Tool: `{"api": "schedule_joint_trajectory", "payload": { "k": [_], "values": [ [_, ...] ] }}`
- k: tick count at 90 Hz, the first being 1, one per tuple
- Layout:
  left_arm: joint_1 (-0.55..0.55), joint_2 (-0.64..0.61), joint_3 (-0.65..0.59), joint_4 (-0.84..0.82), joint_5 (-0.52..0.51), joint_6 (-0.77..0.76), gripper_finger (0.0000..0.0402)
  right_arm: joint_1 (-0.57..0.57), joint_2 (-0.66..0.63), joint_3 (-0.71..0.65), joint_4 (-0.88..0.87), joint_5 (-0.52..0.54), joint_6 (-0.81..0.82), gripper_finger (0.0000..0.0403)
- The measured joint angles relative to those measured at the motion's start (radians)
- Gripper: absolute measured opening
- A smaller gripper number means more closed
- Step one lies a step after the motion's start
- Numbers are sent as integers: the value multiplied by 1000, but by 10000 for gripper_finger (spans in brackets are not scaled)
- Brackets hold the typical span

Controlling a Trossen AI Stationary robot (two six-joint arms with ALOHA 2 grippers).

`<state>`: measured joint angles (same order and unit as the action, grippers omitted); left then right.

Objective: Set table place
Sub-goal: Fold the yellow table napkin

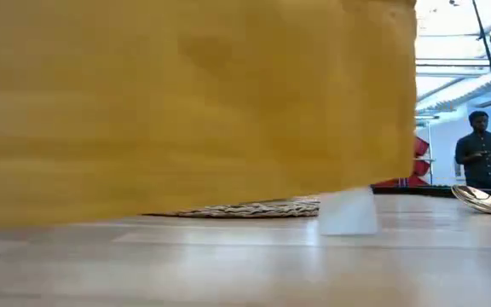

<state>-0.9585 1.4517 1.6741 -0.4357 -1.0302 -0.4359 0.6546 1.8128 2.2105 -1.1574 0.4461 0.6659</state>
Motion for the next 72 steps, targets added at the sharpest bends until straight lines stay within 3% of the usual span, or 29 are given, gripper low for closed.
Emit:
{"api": "schedule_joint_trajectory", "payload": {
  "k": [32, 50, 61, 72],
  "values": [
    [-16, 10, 1, 9, -19, -1, 0, 3, 31, 1, 1, 3, 15, 0],
    [-24, 13, 1, -56, -66, -7, 0, -56, 79, 1, -71, -9, -7, 0],
    [-21, 13, 1, -191, -82, -88, 0, -125, 105, 1, -141, 0, -24, 0],
    [-4, 13, 1, -436, -106, -281, 0, -191, 124, 1, -162, -2, -74, 0]
  ]
}}
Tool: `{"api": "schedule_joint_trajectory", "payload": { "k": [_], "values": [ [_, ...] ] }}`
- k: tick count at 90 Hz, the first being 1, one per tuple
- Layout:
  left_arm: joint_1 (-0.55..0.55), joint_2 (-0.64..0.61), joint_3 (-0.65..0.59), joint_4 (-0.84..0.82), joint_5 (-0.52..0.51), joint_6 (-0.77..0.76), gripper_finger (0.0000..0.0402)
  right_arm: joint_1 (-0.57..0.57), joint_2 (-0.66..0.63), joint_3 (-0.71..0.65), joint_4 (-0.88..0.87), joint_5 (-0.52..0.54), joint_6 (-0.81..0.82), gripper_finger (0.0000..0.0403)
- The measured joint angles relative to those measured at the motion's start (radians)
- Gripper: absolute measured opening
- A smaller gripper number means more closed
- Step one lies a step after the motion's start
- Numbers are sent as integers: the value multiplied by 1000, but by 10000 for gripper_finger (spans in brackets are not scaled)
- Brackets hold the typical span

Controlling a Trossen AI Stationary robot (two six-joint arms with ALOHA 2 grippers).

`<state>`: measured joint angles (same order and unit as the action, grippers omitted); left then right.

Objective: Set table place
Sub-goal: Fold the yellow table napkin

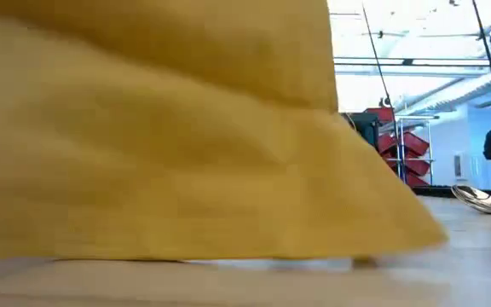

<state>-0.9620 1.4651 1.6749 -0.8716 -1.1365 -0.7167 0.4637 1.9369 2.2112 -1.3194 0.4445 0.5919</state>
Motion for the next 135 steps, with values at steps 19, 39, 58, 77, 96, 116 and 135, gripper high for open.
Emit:
{"api": "schedule_joint_trajectory", "payload": {
  "k": [19, 39, 58, 77, 96, 116, 135],
  "values": [
    [32, 6, 0, -353, -16, -277, 0, -104, 52, 0, 4, -34, -93, 0],
    [41, 6, -46, -392, -16, -312, 0, -151, 129, -1, -7, -82, -114, 0],
    [38, 6, -172, -372, 41, -456, 0, -133, 162, -2, -8, -152, -88, 0],
    [17, 6, -276, -197, 61, -480, 0, -89, 162, -2, -8, -166, -23, 0],
    [17, 35, -314, -64, 59, -458, 0, -48, 198, -29, 21, -179, 51, 0],
    [3, 171, -325, -18, 88, -530, 0, 13, 207, -187, 58, -168, 198, 0],
    [-9, 274, -327, -65, 128, -665, 0, 61, 207, -330, 146, -164, 272, 8]
  ]
}}
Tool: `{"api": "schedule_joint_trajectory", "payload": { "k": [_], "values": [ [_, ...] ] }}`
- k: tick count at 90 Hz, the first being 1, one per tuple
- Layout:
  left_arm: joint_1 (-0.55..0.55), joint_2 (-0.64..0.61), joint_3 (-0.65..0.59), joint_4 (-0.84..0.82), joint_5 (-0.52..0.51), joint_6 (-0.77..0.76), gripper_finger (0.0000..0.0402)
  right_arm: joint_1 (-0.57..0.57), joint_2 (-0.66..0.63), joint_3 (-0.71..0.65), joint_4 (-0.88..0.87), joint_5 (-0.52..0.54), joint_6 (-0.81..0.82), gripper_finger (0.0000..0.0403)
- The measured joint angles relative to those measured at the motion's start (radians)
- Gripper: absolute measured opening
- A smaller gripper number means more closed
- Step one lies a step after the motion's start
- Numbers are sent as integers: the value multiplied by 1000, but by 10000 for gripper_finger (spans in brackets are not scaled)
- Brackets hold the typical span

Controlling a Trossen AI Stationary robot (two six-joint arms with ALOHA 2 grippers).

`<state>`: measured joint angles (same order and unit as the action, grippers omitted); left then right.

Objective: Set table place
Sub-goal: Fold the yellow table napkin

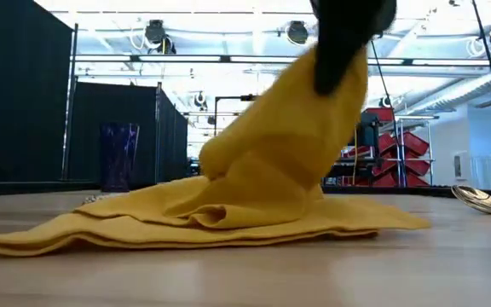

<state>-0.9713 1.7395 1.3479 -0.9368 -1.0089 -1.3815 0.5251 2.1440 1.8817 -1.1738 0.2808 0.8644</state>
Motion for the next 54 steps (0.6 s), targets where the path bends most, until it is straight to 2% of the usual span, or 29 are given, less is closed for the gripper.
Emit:
{"api": "schedule_joint_trajectory", "payload": {
  "k": [14, 35, 45, 54],
  "values": [
    [2, -5, 0, 4, 6, 0, 0, 7, 0, -51, 34, 1, 2, 64],
    [2, -10, -25, -11, 2, -27, 0, 27, -1, -84, 33, 10, 37, 199],
    [3, -10, -81, -13, 2, -97, 0, 55, -4, -85, 7, 68, 72, 250],
    [7, -10, -131, -19, -3, -169, 0, 76, -24, -85, 8, 146, 113, 276]
  ]
}}
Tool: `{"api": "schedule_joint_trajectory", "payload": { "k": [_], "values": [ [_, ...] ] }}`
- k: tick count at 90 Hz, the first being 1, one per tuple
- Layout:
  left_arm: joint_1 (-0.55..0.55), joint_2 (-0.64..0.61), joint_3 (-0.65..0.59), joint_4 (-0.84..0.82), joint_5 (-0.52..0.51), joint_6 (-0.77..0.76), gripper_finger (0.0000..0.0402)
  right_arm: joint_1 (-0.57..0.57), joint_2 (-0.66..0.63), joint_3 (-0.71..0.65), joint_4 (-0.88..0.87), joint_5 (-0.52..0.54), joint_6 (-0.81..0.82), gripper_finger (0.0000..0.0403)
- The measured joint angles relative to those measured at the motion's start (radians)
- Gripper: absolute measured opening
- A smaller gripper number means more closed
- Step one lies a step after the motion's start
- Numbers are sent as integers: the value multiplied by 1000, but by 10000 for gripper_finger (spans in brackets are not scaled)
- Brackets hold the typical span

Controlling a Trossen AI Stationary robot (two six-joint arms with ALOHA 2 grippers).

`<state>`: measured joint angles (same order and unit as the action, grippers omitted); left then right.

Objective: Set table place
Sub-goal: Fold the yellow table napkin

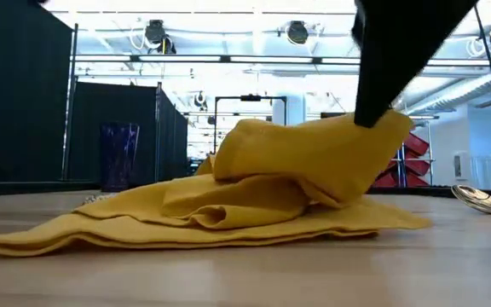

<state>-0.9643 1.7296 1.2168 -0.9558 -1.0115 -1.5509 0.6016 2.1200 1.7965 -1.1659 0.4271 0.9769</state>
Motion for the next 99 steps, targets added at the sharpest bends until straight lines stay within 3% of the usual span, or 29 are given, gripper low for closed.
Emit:
{"api": "schedule_joint_trajectory", "payload": {
  "k": [31, 47, 57, 69, 85, 99],
  "values": [
    [58, 0, 21, 6, -7, 22, 0, -39, -90, 1, 31, 177, -88, 286],
    [82, 0, 74, 8, 58, 93, 0, -79, -108, 9, 114, 177, -264, 286],
    [79, -1, 91, 8, 120, 121, 0, -73, -125, 15, 99, 198, -278, 283],
    [50, -1, 83, 5, 144, 117, 0, -15, -168, 16, -28, 242, -139, 274],
    [33, -1, 50, 6, 110, 92, 0, 118, -188, 16, -238, 306, 205, 270],
    [60, -1, 28, 4, 63, 99, 0, 195, -189, -61, -255, 310, 442, 270]
  ]
}}
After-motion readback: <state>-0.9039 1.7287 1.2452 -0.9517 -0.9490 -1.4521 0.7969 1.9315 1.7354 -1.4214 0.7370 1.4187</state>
